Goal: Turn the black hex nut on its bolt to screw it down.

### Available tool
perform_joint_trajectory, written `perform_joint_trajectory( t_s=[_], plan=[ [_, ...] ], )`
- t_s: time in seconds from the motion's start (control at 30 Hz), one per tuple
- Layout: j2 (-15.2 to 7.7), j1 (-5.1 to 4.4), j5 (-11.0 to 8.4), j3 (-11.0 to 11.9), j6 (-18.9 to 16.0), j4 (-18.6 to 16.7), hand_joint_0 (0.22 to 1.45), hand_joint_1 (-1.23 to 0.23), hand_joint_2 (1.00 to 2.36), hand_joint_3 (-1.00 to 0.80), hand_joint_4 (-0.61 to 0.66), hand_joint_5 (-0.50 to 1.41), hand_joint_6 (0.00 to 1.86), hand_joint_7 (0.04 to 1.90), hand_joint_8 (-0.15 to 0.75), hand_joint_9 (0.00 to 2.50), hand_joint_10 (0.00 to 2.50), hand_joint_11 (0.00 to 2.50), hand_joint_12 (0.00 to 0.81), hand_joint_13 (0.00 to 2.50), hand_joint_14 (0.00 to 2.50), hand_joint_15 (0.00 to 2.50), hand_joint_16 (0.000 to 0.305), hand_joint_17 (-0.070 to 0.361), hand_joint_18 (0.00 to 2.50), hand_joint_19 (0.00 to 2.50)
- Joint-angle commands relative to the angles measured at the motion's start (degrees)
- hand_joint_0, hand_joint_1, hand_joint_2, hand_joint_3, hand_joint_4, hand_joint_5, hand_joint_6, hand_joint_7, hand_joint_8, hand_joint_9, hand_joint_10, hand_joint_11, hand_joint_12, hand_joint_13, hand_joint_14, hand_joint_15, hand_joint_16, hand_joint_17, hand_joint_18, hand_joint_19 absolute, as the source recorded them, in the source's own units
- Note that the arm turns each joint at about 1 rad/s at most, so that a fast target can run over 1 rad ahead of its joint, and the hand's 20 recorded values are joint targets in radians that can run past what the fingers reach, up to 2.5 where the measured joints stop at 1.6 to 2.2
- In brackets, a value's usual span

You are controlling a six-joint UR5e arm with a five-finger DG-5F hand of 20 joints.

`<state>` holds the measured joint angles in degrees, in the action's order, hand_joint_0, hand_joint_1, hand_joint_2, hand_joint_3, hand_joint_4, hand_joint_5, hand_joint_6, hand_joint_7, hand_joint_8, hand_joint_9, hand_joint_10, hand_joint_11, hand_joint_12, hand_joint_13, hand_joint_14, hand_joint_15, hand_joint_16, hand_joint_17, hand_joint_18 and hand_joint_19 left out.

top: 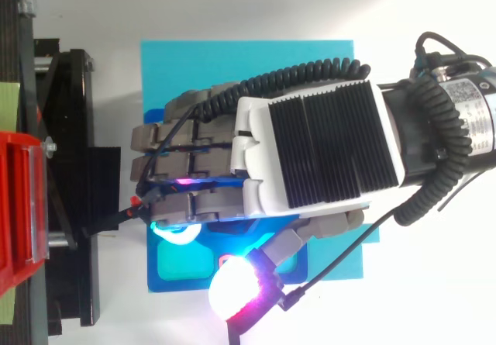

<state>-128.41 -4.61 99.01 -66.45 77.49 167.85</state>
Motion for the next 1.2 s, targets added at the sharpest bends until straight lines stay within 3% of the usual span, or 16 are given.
perform_joint_trajectory(
  t_s=[0.0,0.3,0.57,0.93,1.07,1.17],
  plan=[
    [0.00,0.21,0.48,0.00,0.38,0.11,0.50,-0.21,1.00,-0.50,0.13,-0.07,0.50,1.22,0.239,0.47,0.01,0.17,0.350,0.44,0.00,0.10,0.061,0.136,0.35,0.45],
    [0.00,0.74,1.71,-0.08,0.38,0.11,0.50,-0.22,1.00,-0.50,0.13,-0.06,0.50,1.27,0.238,0.47,0.01,0.17,0.348,0.44,0.00,0.10,0.060,0.136,0.35,0.45],
    [0.00,2.15,4.00,-0.08,0.82,-0.16,0.50,-0.22,1.00,-0.50,0.12,-0.06,0.50,1.29,0.238,0.47,0.01,0.18,0.348,0.44,0.00,0.10,0.061,0.137,0.36,0.45],
    [0.00,4.69,7.95,0.00,1.96,-0.51,0.50,-0.22,1.00,-0.50,0.13,-0.06,0.50,1.29,0.240,0.48,0.01,0.17,0.347,0.45,0.00,0.10,0.061,0.136,0.36,0.46],
    [0.09,6.28,10.24,0.00,1.78,-0.68,0.50,-0.22,1.00,-0.50,0.13,-0.06,0.50,1.29,0.240,0.48,0.01,0.17,0.347,0.45,0.00,0.10,0.060,0.136,0.37,0.45],
    [0.09,6.54,11.03,0.09,1.61,-0.42,0.50,-0.22,1.00,-0.50,0.14,-0.06,0.50,1.28,0.240,0.48,0.01,0.17,0.347,0.45,0.00,0.10,0.060,0.136,0.37,0.46]
  ],
)
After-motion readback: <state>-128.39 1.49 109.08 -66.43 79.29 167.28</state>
